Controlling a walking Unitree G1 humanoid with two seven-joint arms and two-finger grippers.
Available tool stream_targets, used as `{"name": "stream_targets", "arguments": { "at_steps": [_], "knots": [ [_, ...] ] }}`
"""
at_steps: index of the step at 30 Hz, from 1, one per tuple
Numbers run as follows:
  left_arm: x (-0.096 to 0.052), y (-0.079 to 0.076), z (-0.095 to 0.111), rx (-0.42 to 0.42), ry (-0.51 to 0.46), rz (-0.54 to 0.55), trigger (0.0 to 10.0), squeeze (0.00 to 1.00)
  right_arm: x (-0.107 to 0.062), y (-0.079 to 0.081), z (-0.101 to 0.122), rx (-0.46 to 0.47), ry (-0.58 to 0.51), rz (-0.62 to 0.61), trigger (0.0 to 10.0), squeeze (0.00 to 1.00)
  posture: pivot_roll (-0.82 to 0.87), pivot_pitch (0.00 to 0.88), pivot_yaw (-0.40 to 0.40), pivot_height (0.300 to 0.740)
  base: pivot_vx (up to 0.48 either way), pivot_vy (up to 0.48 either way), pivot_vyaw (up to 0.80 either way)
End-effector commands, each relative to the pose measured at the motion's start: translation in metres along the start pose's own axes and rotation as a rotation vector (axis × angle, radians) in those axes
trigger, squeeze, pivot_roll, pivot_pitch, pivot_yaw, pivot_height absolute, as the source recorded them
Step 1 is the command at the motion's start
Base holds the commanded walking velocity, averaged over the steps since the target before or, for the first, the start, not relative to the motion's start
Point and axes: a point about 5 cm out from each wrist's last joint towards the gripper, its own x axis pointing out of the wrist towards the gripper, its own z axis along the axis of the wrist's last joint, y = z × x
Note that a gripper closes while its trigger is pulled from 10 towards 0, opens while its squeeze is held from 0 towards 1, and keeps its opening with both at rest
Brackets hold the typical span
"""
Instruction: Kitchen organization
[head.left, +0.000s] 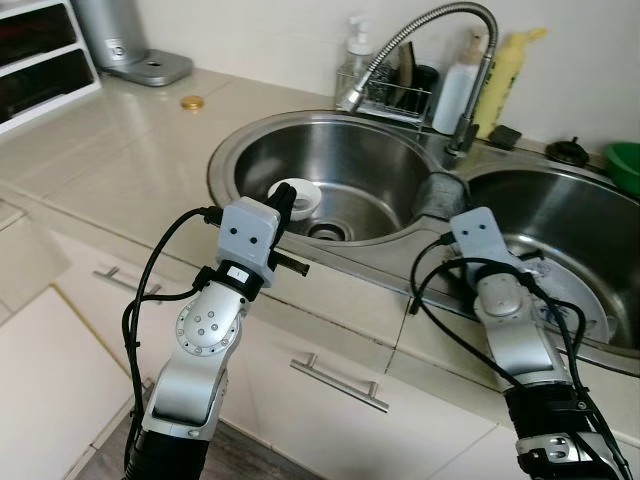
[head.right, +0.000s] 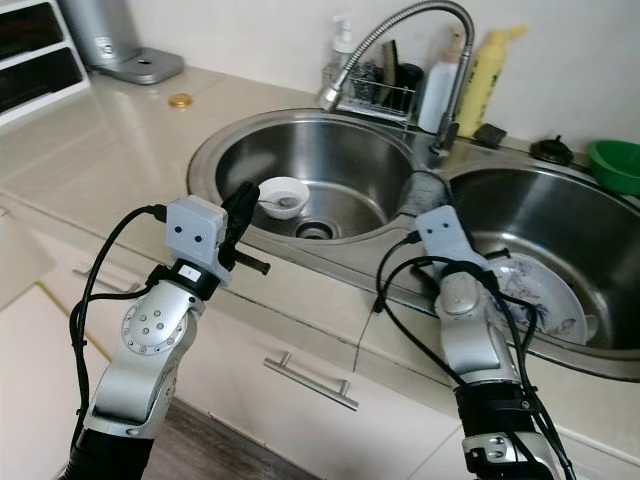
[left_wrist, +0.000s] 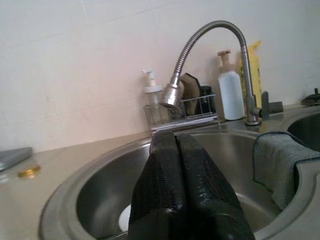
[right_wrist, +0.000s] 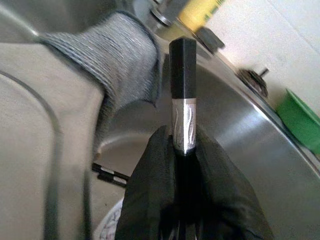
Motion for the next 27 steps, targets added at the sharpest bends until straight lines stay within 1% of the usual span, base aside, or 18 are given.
{"name": "stream_targets", "arguments": {
  "at_steps": [1,2,3,4,7,10,14,16,18,19,20,21,22,23,24,25,26,27],
  "knots": [
    [0.000,-0.003,0.000,0.006,-0.004,-0.013,10.0,0.00,-0.002,-0.001,-0.034,0.111,0.183,-0.035,10.0,0.28,0.12,0.000,-0.037,0.740,0.000,0.000,0.00],
    [0.000,-0.003,0.000,0.006,-0.004,-0.013,10.0,0.00,-0.002,-0.001,-0.034,0.111,0.183,-0.035,10.0,0.28,0.12,0.000,-0.037,0.740,0.000,0.000,0.00],
    [0.000,-0.003,0.000,0.006,-0.004,-0.013,10.0,0.00,-0.002,-0.003,-0.034,0.145,0.192,-0.050,10.0,0.49,0.12,0.000,-0.037,0.740,0.000,0.000,0.00],
    [0.000,-0.003,0.000,0.006,-0.004,-0.013,10.0,0.00,-0.001,-0.006,-0.035,0.189,0.196,-0.064,10.0,1.00,0.12,0.000,-0.037,0.740,0.000,0.000,0.00],
    [-0.001,-0.003,-0.001,0.006,0.000,-0.014,10.0,0.00,-0.001,-0.012,-0.034,0.285,0.204,-0.092,10.0,1.00,0.12,0.000,-0.037,0.740,0.000,0.000,0.00],
    [-0.001,-0.003,-0.001,0.005,0.001,-0.015,10.0,0.00,-0.001,-0.012,-0.034,0.287,0.202,-0.098,10.0,1.00,0.11,0.000,-0.037,0.740,0.000,0.000,0.00],
    [0.000,-0.003,-0.001,0.004,0.003,-0.012,10.0,0.00,-0.003,-0.015,-0.024,0.354,0.134,-0.124,10.0,1.00,0.11,0.000,-0.037,0.740,0.000,0.000,0.00],
    [0.000,-0.003,-0.001,0.004,0.003,-0.012,10.0,0.00,-0.004,-0.016,-0.021,0.370,0.116,-0.132,10.0,1.00,0.11,0.000,-0.037,0.740,0.000,0.000,0.00],
    [0.000,-0.003,0.000,0.002,0.004,-0.011,10.0,0.00,-0.005,-0.019,-0.010,0.390,0.038,-0.137,10.0,1.00,0.11,0.000,-0.036,0.740,0.000,0.000,0.00],
    [0.000,-0.003,0.000,-0.003,0.005,-0.009,10.0,0.00,-0.010,-0.023,0.007,0.411,-0.070,-0.144,10.0,1.00,0.11,0.000,-0.035,0.740,0.000,0.000,0.00],
    [0.000,-0.003,0.000,-0.006,0.004,-0.009,10.0,0.00,-0.012,-0.024,0.012,0.413,-0.105,-0.145,10.0,1.00,0.11,0.000,-0.035,0.740,0.000,0.000,0.00],
    [0.000,-0.003,0.000,-0.009,0.002,-0.010,10.0,0.00,-0.017,-0.025,0.024,0.432,-0.191,-0.130,10.0,1.00,0.11,0.000,-0.035,0.740,0.000,0.000,0.00],
    [0.000,-0.003,0.000,-0.010,0.003,-0.010,10.0,0.00,-0.020,-0.025,0.030,0.433,-0.228,-0.122,10.0,1.00,0.11,0.000,-0.035,0.740,0.000,0.000,0.00],
    [0.000,-0.003,0.000,-0.010,0.003,-0.010,10.0,0.00,-0.020,-0.025,0.030,0.433,-0.228,-0.122,10.0,1.00,0.11,0.000,-0.035,0.740,0.000,0.000,0.00],
    [0.000,-0.003,0.001,-0.017,0.001,-0.008,10.0,0.00,-0.027,-0.024,0.040,0.426,-0.294,-0.112,10.0,1.00,0.11,0.000,-0.035,0.740,0.000,0.000,0.00],
    [0.000,-0.003,0.001,-0.017,0.001,-0.008,10.0,0.00,-0.027,-0.024,0.040,0.426,-0.294,-0.112,10.0,1.00,0.11,0.000,-0.035,0.740,0.000,0.000,0.00],
    [0.001,-0.003,0.001,-0.023,0.003,-0.007,10.0,0.00,-0.037,-0.024,0.050,0.405,-0.367,-0.107,10.0,1.00,0.11,0.000,-0.035,0.740,0.000,0.000,0.00],
    [0.001,-0.003,0.000,-0.023,0.004,-0.008,10.0,0.00,-0.040,-0.024,0.054,0.396,-0.390,-0.107,10.0,1.00,0.11,0.000,-0.035,0.740,0.000,0.000,0.00]
  ]
}}
